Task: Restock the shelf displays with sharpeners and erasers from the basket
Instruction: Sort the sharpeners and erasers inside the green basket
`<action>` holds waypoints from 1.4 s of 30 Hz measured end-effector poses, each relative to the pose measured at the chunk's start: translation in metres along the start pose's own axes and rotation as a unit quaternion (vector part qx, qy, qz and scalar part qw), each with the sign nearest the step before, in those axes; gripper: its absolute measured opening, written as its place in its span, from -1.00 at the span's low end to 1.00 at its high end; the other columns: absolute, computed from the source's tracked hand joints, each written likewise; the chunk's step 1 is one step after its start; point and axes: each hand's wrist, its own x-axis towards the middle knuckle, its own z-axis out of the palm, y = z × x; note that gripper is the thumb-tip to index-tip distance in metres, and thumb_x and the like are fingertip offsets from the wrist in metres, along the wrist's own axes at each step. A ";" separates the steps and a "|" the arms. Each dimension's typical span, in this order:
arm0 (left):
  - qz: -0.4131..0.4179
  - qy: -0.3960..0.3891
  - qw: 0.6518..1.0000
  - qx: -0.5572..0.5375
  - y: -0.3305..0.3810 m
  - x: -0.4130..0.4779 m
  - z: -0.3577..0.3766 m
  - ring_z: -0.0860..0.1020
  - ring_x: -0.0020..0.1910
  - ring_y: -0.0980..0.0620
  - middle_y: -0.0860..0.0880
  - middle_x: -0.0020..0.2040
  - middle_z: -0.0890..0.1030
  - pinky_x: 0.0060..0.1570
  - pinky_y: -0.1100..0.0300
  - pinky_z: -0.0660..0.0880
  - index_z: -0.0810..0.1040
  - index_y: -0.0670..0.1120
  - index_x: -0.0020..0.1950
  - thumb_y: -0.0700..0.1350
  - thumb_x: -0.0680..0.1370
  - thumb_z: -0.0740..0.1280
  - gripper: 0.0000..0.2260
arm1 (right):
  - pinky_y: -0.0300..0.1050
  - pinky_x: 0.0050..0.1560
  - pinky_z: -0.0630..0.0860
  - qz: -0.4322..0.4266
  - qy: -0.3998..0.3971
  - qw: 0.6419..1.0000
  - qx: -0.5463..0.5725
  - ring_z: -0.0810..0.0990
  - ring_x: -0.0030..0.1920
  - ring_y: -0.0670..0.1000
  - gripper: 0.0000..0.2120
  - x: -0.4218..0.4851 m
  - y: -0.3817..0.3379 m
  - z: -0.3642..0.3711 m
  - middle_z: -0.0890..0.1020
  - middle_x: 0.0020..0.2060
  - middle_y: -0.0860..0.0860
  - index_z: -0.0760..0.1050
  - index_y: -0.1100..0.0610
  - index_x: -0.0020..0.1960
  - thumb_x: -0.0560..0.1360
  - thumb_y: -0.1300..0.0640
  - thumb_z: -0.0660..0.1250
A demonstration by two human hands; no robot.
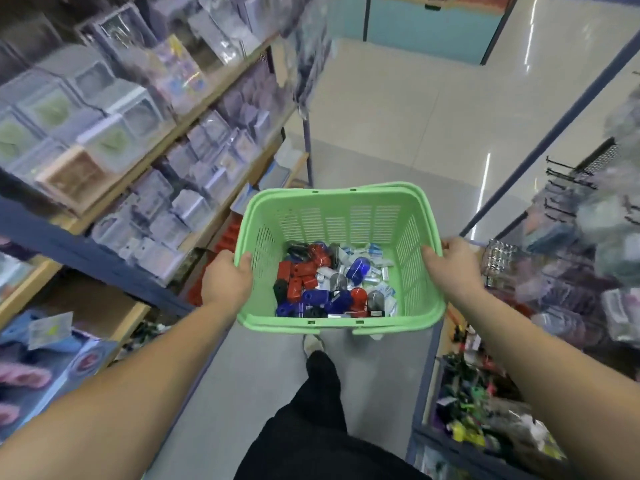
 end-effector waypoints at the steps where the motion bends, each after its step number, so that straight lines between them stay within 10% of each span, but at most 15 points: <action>1: -0.007 0.000 1.000 -0.006 0.008 0.017 0.006 0.58 -0.19 -0.20 -0.12 -0.19 0.58 -0.17 -0.03 0.56 0.49 -0.18 -0.05 0.12 0.67 0.21 -0.64 | -0.02 -0.13 0.57 -0.003 -0.003 1.000 -0.006 0.61 -0.19 0.03 -0.76 0.021 -0.007 0.003 0.62 -0.19 -0.03 0.53 0.13 0.09 0.59 -0.04 0.34; 16: -0.135 0.001 0.991 -0.021 0.086 0.174 0.080 0.62 -0.07 -0.27 -0.22 -0.05 0.65 -0.15 0.04 0.49 0.54 -0.20 0.14 0.06 0.68 0.22 -0.68 | -0.15 -0.36 0.31 -0.076 -0.126 0.980 -0.131 0.52 -0.29 0.00 -0.87 0.295 -0.127 0.040 0.55 -0.26 0.04 0.41 0.12 0.06 0.62 0.06 0.27; 30: -0.426 0.027 0.904 -0.040 0.067 0.168 0.153 0.59 -0.03 -0.23 -0.19 -0.02 0.62 -0.15 0.09 0.38 0.50 -0.17 0.07 0.10 0.68 0.20 -0.67 | -0.04 -0.19 0.32 -0.268 -0.310 0.866 -0.286 0.47 -0.20 0.13 -0.83 0.445 -0.172 0.181 0.52 -0.28 0.01 0.43 0.14 -0.01 0.59 0.05 0.35; 42: -0.439 -0.004 0.897 -0.055 -0.025 0.279 0.299 0.48 -0.16 -0.15 -0.09 -0.15 0.53 -0.17 0.07 0.37 0.39 -0.12 0.02 0.08 0.69 0.19 -0.74 | -0.05 -0.27 0.33 -0.253 -0.314 0.832 -0.380 0.42 -0.33 0.10 -0.79 0.552 -0.087 0.378 0.43 -0.31 0.01 0.35 0.19 0.01 0.64 0.04 0.26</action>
